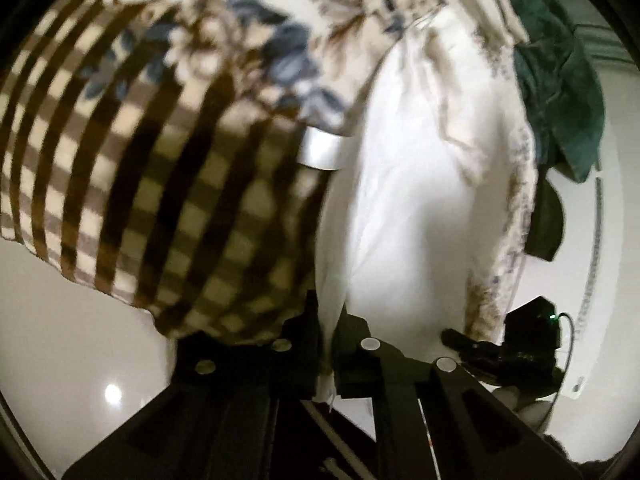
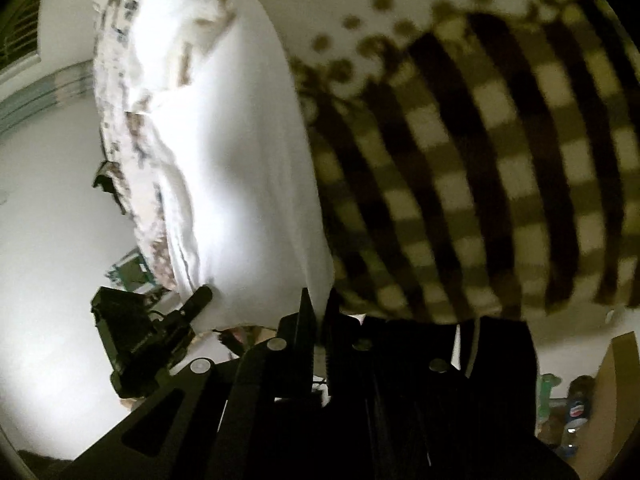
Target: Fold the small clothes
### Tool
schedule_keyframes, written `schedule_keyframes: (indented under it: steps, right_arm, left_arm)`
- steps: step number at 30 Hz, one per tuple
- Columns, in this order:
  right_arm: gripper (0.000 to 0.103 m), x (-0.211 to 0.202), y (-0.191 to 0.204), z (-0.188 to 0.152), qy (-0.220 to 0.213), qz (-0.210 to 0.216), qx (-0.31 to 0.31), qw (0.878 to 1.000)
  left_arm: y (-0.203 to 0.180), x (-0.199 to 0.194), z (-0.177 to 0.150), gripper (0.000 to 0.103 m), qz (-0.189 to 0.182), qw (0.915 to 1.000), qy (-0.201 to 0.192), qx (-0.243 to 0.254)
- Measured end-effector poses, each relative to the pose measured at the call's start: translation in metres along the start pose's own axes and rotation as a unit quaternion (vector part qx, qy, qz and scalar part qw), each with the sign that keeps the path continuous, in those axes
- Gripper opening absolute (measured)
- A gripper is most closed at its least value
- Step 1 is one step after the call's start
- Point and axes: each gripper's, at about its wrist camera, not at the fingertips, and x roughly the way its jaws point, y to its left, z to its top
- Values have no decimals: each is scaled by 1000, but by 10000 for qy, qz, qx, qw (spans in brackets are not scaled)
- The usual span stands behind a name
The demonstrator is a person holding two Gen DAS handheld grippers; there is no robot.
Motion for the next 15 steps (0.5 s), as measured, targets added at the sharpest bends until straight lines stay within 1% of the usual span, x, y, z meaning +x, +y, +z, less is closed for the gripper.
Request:
schedule_keyframes:
  steps: [1,4,7,8,11,12,13,15]
  right_arm:
    - [4,-10,1,-1,-30,66,-27,10000]
    - [4,-35,21,2,-190,274,-158,9993]
    - [4,-59,42,16,-393,465,-285,9977]
    - [4,-66,51,23,-461,534,-340,9969]
    - [4,-86,79,58,-716,626,-550,9940]
    - [4,-92,84,71,-791,620,-606,9931]
    - [4,-96,93,84,-896,611,-675,9918]
    - [4,-103,108,115,-1108,579,-764,9892]
  left_arm:
    - [-6,-8,2,3,-149,9999,-54,-68]
    - [-23,-25,17,3,-517,9982,-237,-211]
    - [-42,-36,44,3,-778,9958,-431,-213]
    - [-51,-38,61,3,-920,9941,-527,-231]
    - [-72,-35,106,3,-1095,9917,-656,-119]
    - [-77,-32,117,3,-1116,9914,-689,-61]
    - [-88,-26,138,3,-1116,9910,-733,42]
    - [-104,-14,169,3,-1105,9907,-789,133]
